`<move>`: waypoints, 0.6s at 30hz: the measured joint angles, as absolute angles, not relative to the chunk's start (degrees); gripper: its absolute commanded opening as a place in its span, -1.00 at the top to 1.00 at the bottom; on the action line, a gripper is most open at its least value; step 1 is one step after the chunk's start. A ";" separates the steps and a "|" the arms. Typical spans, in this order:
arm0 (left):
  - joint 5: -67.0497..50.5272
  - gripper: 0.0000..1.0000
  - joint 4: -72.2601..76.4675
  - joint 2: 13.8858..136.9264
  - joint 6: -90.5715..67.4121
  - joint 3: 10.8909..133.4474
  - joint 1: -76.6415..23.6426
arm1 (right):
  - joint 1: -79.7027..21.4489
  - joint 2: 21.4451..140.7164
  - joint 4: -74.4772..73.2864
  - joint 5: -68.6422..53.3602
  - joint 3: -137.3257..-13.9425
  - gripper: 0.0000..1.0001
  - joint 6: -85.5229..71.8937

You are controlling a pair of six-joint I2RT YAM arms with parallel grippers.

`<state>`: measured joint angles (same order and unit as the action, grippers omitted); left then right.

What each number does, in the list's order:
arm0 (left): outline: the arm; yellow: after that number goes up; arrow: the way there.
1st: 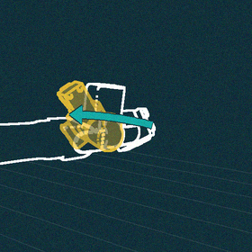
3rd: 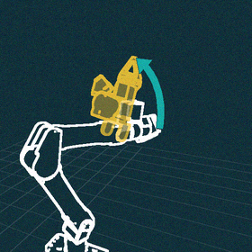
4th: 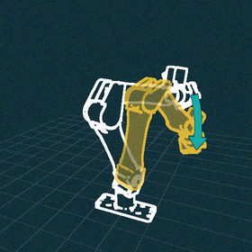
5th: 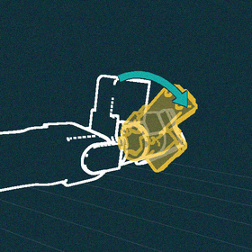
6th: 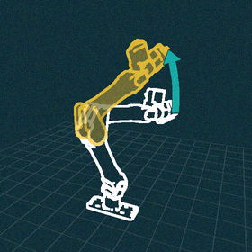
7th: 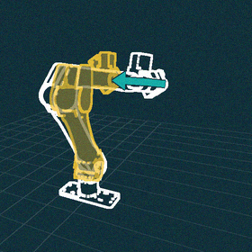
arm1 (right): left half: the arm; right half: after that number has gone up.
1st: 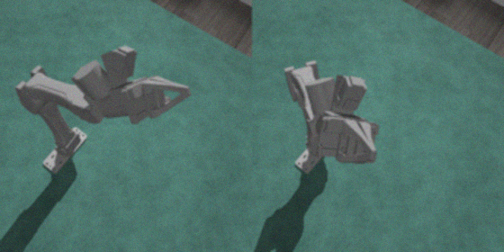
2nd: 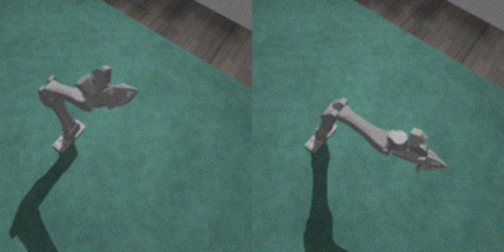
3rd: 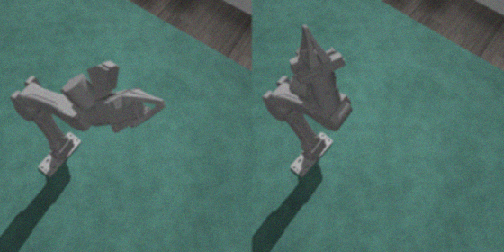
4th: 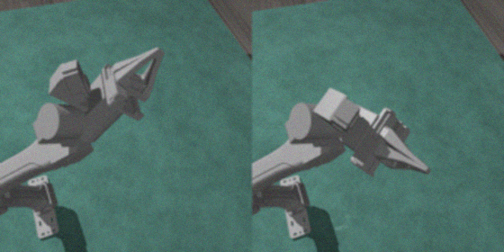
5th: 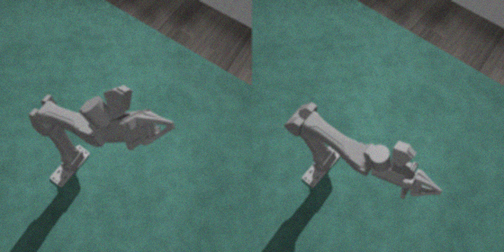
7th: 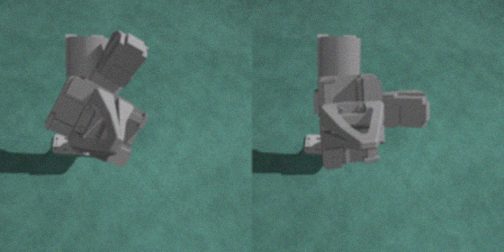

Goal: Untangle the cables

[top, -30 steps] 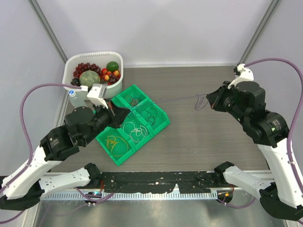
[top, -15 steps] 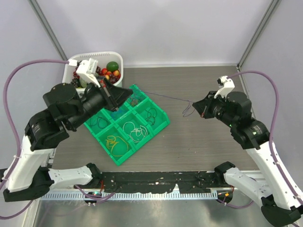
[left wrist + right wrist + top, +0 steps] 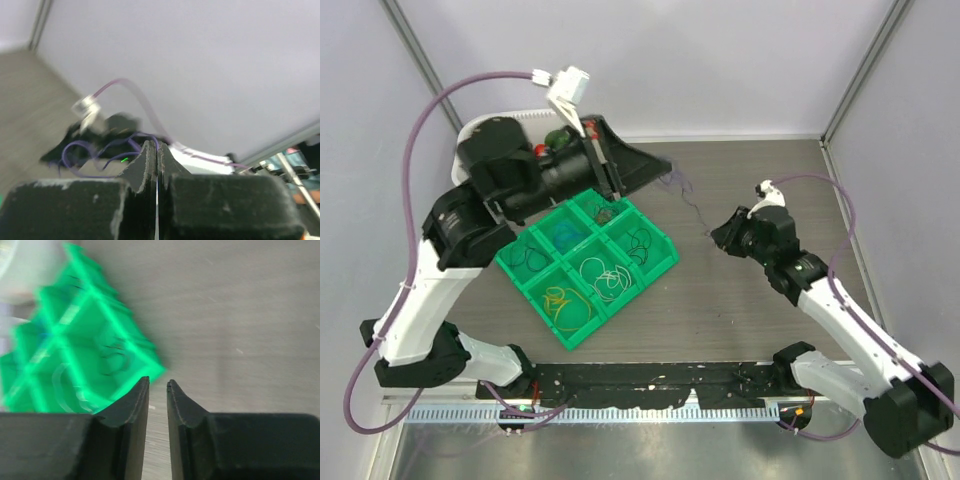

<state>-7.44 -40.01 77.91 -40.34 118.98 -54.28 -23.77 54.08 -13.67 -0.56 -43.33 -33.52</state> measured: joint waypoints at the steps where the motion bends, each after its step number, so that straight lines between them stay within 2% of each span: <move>1: -7.94 1.00 -38.26 78.06 -40.56 120.31 -54.28 | -23.44 55.02 -14.17 0.34 -42.54 0.32 -33.87; 6: -8.71 1.00 -30.50 75.09 -41.52 125.62 -54.28 | -22.74 60.80 -19.86 3.53 -39.13 0.26 -33.78; 12: -5.04 1.00 -29.02 72.38 -39.90 126.96 -54.26 | -22.74 58.22 -22.41 5.15 -39.13 0.24 -33.30; 18: 4.23 1.00 -31.57 72.42 -34.63 126.93 -54.26 | -22.74 52.93 -26.74 4.78 -39.13 0.18 -33.08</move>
